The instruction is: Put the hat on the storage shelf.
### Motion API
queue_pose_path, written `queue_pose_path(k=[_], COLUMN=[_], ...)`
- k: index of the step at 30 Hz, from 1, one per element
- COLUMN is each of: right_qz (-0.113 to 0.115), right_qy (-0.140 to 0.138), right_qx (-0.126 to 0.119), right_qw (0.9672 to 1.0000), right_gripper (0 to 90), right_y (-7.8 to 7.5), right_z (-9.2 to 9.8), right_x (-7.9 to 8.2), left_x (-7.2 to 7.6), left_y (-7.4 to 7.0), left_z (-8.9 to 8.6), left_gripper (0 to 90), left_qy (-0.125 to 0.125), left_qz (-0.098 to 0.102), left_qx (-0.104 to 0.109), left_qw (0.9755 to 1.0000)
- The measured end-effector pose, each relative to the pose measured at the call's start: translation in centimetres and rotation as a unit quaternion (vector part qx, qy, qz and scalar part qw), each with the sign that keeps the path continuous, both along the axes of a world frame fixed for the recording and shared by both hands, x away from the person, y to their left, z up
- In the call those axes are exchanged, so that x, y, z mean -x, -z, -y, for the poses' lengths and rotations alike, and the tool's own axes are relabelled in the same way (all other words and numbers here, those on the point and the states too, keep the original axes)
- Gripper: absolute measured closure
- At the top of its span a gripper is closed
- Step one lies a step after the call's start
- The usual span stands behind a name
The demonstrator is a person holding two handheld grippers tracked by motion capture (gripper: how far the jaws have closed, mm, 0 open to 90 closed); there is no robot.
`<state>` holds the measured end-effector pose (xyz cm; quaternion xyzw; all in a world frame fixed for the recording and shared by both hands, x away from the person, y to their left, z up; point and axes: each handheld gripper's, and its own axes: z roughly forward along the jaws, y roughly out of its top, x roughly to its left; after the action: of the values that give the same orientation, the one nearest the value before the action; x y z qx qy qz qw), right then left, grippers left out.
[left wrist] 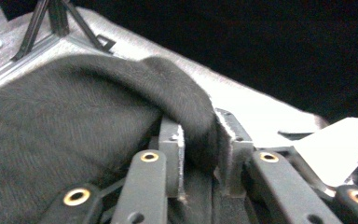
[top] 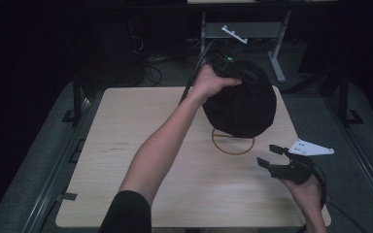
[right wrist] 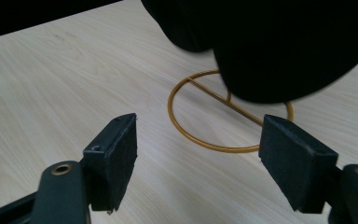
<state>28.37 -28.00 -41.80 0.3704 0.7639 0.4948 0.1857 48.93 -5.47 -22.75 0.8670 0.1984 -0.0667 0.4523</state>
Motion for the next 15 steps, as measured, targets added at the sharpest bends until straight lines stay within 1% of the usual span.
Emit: queue_pose_path(k=[1, 2, 3, 4, 5, 7, 8, 11, 12, 13, 14, 15], right_qz=[0.000, -0.001, 0.001, 0.001, 0.001, 0.001, 0.002, 0.002, 0.003, 0.003, 0.002, 0.001], right_qy=[0.001, 0.002, 0.004, 0.004, 0.006, 0.007, 0.007, 0.008, 0.006, 0.006, 0.005, 0.005], right_qx=[0.000, 0.000, -0.002, -0.002, -0.004, -0.004, -0.006, -0.008, -0.007, -0.007, -0.004, -0.003], right_qw=[1.0000, 1.0000, 1.0000, 1.0000, 1.0000, 1.0000, 1.0000, 0.9999, 1.0000, 1.0000, 1.0000, 1.0000], right_gripper=[27.7, 27.7, 27.7, 27.7, 27.7, 27.8, 27.8, 27.8, 27.8, 27.8, 27.7, 27.7], right_y=[0.0, 0.0, 0.0, 0.0, 0.0, 0.0, 0.1, 0.1, 0.0, 0.0, 0.1, 0.1], right_z=[0.0, 0.1, 0.2, 0.2, 0.4, 0.5, 0.6, 0.6, 0.6, 0.6, 0.5, 0.5], right_x=[0.0, 0.1, 0.1, 0.1, 0.1, 0.2, 0.2, 0.1, 0.1, 0.1, 0.2, 0.2], left_x=[-0.2, -0.5, -0.7, -0.7, -0.9, -1.0, -1.2, -1.3, -1.3, -1.3, -1.3, -1.1], left_y=[0.3, 0.6, 0.7, 0.7, 0.6, 0.6, 0.7, 0.7, 0.7, 0.7, 0.7, 0.5], left_z=[0.5, 0.8, 0.9, 0.9, 1.0, 1.0, 1.0, 0.9, 0.8, 0.8, 0.8, 0.8], left_gripper=[75.5, 74.7, 67.6, 60.2, 53.6, 53.4, 53.3, 52.6, 50.3, 49.1, 48.3, 47.4], left_qy=[-0.003, -0.008, -0.021, -0.021, -0.046, -0.046, -0.054, -0.054, -0.057, -0.057, -0.056, -0.056], left_qz=[-0.004, -0.011, -0.012, -0.012, 0.000, 0.000, 0.004, 0.007, 0.011, 0.011, 0.015, 0.020], left_qx=[0.002, 0.013, 0.026, 0.026, 0.025, 0.023, 0.020, 0.022, 0.027, 0.027, 0.030, 0.025], left_qw=[1.0000, 0.9998, 0.9994, 0.9994, 0.9986, 0.9987, 0.9984, 0.9983, 0.9979, 0.9979, 0.9979, 0.9979])
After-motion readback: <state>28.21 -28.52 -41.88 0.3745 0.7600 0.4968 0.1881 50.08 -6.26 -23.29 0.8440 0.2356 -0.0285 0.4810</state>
